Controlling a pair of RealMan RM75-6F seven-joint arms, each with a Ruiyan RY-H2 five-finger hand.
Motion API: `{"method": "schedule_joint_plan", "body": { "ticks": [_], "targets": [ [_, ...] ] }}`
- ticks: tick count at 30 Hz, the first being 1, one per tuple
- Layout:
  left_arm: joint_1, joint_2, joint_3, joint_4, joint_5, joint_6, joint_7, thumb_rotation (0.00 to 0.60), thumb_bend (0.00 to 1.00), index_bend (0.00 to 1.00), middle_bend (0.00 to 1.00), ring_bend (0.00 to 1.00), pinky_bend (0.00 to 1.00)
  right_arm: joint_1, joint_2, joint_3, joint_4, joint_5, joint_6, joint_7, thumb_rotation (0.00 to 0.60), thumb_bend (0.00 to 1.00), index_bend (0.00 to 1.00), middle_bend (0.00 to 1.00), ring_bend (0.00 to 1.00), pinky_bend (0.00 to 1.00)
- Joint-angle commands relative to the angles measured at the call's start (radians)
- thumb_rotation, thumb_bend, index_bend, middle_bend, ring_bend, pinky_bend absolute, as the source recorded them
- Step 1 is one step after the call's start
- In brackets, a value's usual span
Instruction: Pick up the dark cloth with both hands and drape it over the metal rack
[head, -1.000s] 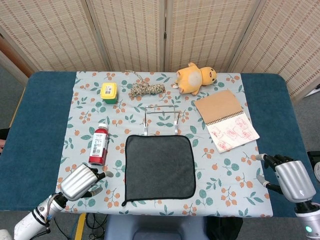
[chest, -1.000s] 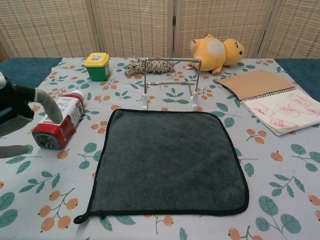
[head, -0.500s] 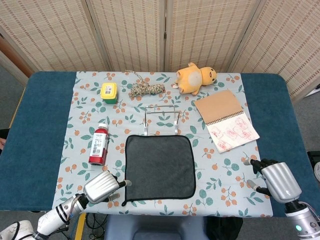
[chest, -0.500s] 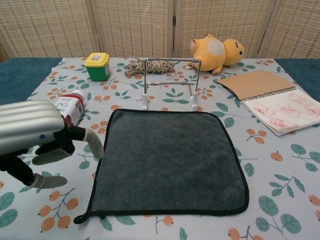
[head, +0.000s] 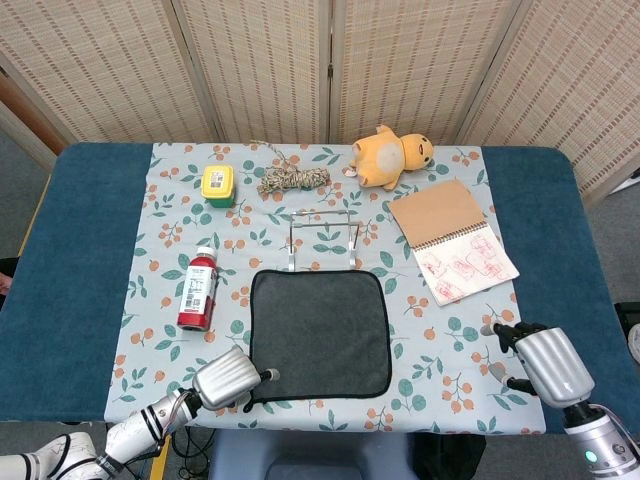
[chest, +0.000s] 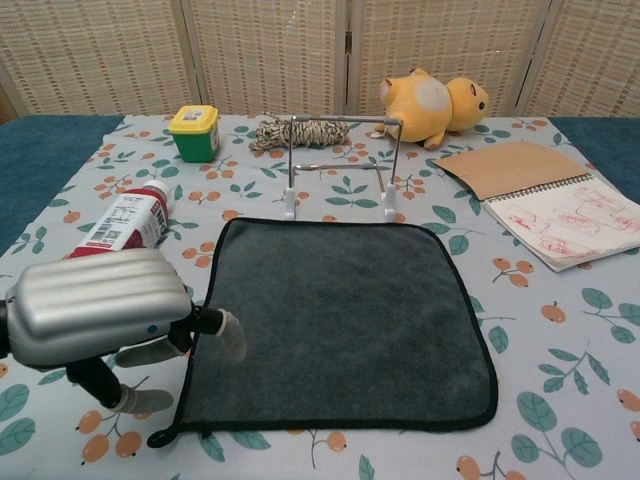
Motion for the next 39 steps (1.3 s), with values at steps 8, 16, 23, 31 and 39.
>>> {"method": "schedule_joint_plan", "body": {
  "ticks": [8, 16, 23, 31, 39],
  "targets": [
    [-0.006, -0.021, 0.024, 0.02, -0.042, -0.013, 0.027, 0.6, 0.26, 0.32, 0.89, 0.8, 0.93, 0.001, -0.004, -0.006, 0.006, 0.004, -0.002, 0.006, 0.6, 0.2, 0.36, 0.58, 0.54, 0.64],
    [-0.015, -0.048, 0.034, 0.036, -0.062, -0.017, 0.03, 0.6, 0.26, 0.32, 0.89, 0.8, 0.93, 0.002, -0.004, -0.008, 0.007, 0.008, -0.001, 0.007, 0.6, 0.2, 0.36, 0.58, 0.54, 0.64],
    [-0.024, -0.066, 0.032, 0.046, -0.086, -0.019, 0.028, 0.6, 0.26, 0.32, 0.89, 0.8, 0.93, 0.0, -0.003, -0.011, 0.006, 0.011, 0.0, 0.005, 0.6, 0.2, 0.36, 0.58, 0.54, 0.64],
    [-0.032, -0.085, 0.037, 0.055, -0.104, -0.021, 0.032, 0.6, 0.26, 0.32, 0.89, 0.8, 0.93, -0.002, -0.005, -0.013, 0.009, 0.015, 0.004, 0.007, 0.6, 0.2, 0.36, 0.58, 0.54, 0.64],
    [-0.04, -0.113, 0.031, 0.079, -0.117, -0.013, 0.025, 0.6, 0.26, 0.34, 0.9, 0.81, 0.93, -0.007, -0.006, -0.015, 0.015, 0.019, 0.01, 0.013, 0.6, 0.2, 0.36, 0.58, 0.54, 0.64]
  ]
}}
